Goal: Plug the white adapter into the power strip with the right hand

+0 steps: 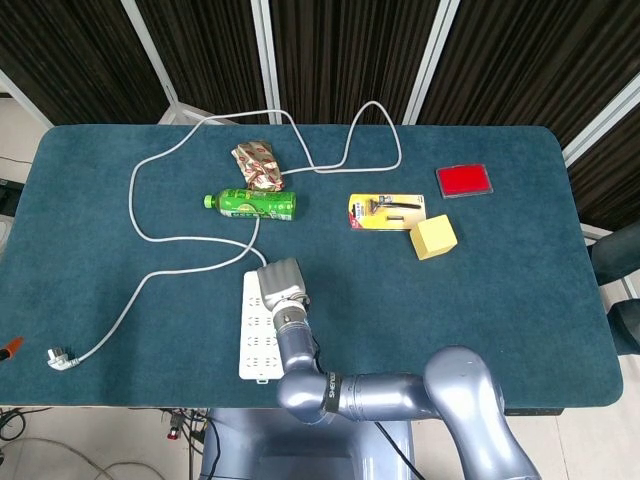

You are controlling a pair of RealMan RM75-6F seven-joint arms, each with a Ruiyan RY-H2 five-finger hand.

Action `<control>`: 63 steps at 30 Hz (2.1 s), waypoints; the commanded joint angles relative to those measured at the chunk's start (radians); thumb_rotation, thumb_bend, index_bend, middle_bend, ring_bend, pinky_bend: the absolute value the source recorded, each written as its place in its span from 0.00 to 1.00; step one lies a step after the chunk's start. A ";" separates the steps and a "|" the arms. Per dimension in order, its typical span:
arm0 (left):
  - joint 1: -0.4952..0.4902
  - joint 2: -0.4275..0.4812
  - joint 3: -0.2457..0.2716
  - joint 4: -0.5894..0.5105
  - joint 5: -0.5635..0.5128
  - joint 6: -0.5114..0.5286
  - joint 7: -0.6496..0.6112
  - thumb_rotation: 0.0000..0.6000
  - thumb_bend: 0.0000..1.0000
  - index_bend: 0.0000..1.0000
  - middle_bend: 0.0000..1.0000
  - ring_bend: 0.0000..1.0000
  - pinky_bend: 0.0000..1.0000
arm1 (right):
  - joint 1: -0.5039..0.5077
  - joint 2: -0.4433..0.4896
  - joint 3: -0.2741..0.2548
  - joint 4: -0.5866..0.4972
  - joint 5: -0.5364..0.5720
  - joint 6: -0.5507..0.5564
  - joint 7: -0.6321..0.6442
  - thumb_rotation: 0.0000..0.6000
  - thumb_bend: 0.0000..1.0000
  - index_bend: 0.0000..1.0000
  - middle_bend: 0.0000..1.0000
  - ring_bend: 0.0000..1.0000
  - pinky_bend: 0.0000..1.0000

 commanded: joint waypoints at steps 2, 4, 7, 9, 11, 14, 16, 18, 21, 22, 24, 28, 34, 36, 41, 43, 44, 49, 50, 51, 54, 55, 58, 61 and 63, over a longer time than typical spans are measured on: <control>0.000 0.000 0.000 0.000 0.000 -0.001 0.001 1.00 0.08 0.21 0.00 0.00 0.00 | 0.000 -0.008 -0.020 -0.005 -0.039 0.010 0.006 1.00 0.60 0.65 0.58 0.58 0.41; -0.001 -0.001 0.000 0.000 0.000 -0.001 0.001 1.00 0.08 0.21 0.00 0.00 0.00 | 0.000 -0.011 -0.029 -0.009 -0.054 0.014 0.006 1.00 0.60 0.66 0.58 0.58 0.42; -0.001 -0.001 0.000 0.000 0.000 0.000 0.002 1.00 0.08 0.21 0.00 0.00 0.00 | -0.001 -0.016 -0.040 -0.016 -0.077 0.018 0.006 1.00 0.60 0.66 0.59 0.58 0.42; 0.000 -0.002 0.000 0.001 -0.001 0.000 0.003 1.00 0.08 0.21 0.00 0.00 0.00 | -0.002 -0.019 -0.047 -0.021 -0.089 0.020 0.008 1.00 0.60 0.66 0.59 0.58 0.42; -0.001 -0.002 0.000 0.001 0.000 -0.001 0.003 1.00 0.08 0.21 0.00 0.00 0.00 | -0.002 -0.022 -0.049 -0.023 -0.094 0.021 0.006 1.00 0.60 0.67 0.59 0.59 0.42; 0.000 -0.001 0.000 0.001 0.000 0.000 0.003 1.00 0.08 0.21 0.00 0.00 0.00 | -0.001 -0.027 -0.054 -0.022 -0.103 0.024 0.003 1.00 0.60 0.67 0.59 0.59 0.43; 0.000 -0.001 0.000 0.001 0.000 0.001 0.002 1.00 0.08 0.21 0.00 0.00 0.00 | 0.001 -0.032 -0.060 -0.021 -0.111 0.027 -0.001 1.00 0.60 0.67 0.59 0.59 0.43; 0.000 -0.001 0.000 0.001 0.000 0.001 0.001 1.00 0.08 0.21 0.00 0.00 0.00 | 0.002 -0.035 -0.062 -0.018 -0.114 0.030 -0.005 1.00 0.60 0.67 0.60 0.59 0.43; 0.000 0.000 -0.001 0.001 0.000 0.001 -0.001 1.00 0.08 0.21 0.00 0.00 0.00 | 0.003 -0.039 -0.067 -0.015 -0.121 0.032 -0.011 1.00 0.60 0.68 0.60 0.59 0.43; 0.001 0.000 -0.001 0.001 -0.001 0.001 -0.002 1.00 0.08 0.21 0.00 0.00 0.00 | 0.003 -0.041 -0.069 -0.014 -0.125 0.033 -0.013 1.00 0.60 0.68 0.60 0.59 0.43; 0.001 0.000 -0.001 0.001 -0.001 0.001 -0.002 1.00 0.08 0.21 0.00 0.00 0.00 | 0.002 -0.043 -0.073 -0.014 -0.132 0.034 -0.017 1.00 0.60 0.68 0.60 0.59 0.44; 0.000 0.000 0.000 0.000 0.000 0.001 0.000 1.00 0.08 0.22 0.00 0.00 0.00 | -0.003 -0.045 -0.077 -0.016 -0.142 0.035 -0.020 1.00 0.60 0.69 0.60 0.59 0.44; 0.000 -0.001 0.000 0.000 0.000 0.001 0.003 1.00 0.08 0.22 0.00 0.00 0.00 | -0.010 -0.048 -0.078 -0.024 -0.156 0.023 -0.015 1.00 0.60 0.69 0.61 0.59 0.44; 0.001 -0.001 -0.001 0.000 0.000 0.002 0.003 1.00 0.08 0.22 0.00 0.00 0.00 | -0.011 -0.052 -0.081 -0.022 -0.163 0.020 -0.015 1.00 0.60 0.69 0.61 0.59 0.44; 0.001 0.000 -0.001 0.001 -0.002 0.002 0.001 1.00 0.08 0.22 0.00 0.00 0.00 | -0.012 -0.057 -0.080 -0.018 -0.167 0.018 -0.015 1.00 0.60 0.69 0.61 0.59 0.44; 0.001 0.000 -0.002 0.001 -0.003 0.001 -0.001 1.00 0.08 0.22 0.00 0.00 0.00 | -0.013 -0.057 -0.077 -0.017 -0.167 0.021 -0.016 1.00 0.60 0.69 0.61 0.59 0.44; 0.001 0.000 -0.002 0.001 -0.003 0.001 -0.001 1.00 0.08 0.22 0.00 0.00 0.00 | -0.013 -0.056 -0.074 -0.018 -0.167 0.023 -0.016 1.00 0.60 0.68 0.61 0.59 0.44; 0.001 0.001 -0.001 0.001 -0.003 0.000 -0.002 1.00 0.08 0.22 0.00 0.00 0.00 | -0.016 -0.052 -0.068 -0.021 -0.167 0.037 -0.018 1.00 0.60 0.57 0.55 0.51 0.44; 0.001 0.001 -0.001 0.001 -0.003 0.000 -0.003 1.00 0.08 0.22 0.00 0.00 0.00 | -0.017 -0.051 -0.067 -0.023 -0.164 0.040 -0.021 1.00 0.60 0.54 0.53 0.50 0.44; 0.001 0.001 -0.002 0.001 -0.003 0.000 -0.003 1.00 0.08 0.22 0.00 0.00 0.00 | -0.017 -0.050 -0.068 -0.025 -0.161 0.042 -0.025 1.00 0.60 0.51 0.51 0.48 0.44; 0.001 0.000 -0.002 0.000 -0.004 0.000 -0.001 1.00 0.08 0.22 0.00 0.00 0.00 | -0.018 -0.046 -0.066 -0.030 -0.147 0.047 -0.039 1.00 0.60 0.42 0.45 0.42 0.41; 0.001 0.000 -0.002 0.000 -0.004 0.000 0.000 1.00 0.08 0.22 0.00 0.00 0.00 | -0.018 -0.045 -0.066 -0.031 -0.144 0.048 -0.043 1.00 0.59 0.39 0.43 0.40 0.40; 0.001 0.000 -0.002 0.000 -0.003 0.001 0.001 1.00 0.08 0.22 0.00 0.00 0.00 | -0.020 -0.044 -0.066 -0.034 -0.139 0.049 -0.050 1.00 0.55 0.32 0.38 0.35 0.38; 0.002 0.000 -0.002 0.000 -0.005 0.002 0.002 1.00 0.08 0.21 0.00 0.00 0.00 | -0.021 -0.040 -0.062 -0.039 -0.127 0.048 -0.058 1.00 0.50 0.26 0.34 0.31 0.37; 0.002 0.000 -0.003 0.000 -0.006 0.001 0.003 1.00 0.08 0.21 0.00 0.00 0.00 | -0.020 -0.037 -0.059 -0.042 -0.123 0.050 -0.063 1.00 0.46 0.23 0.31 0.28 0.36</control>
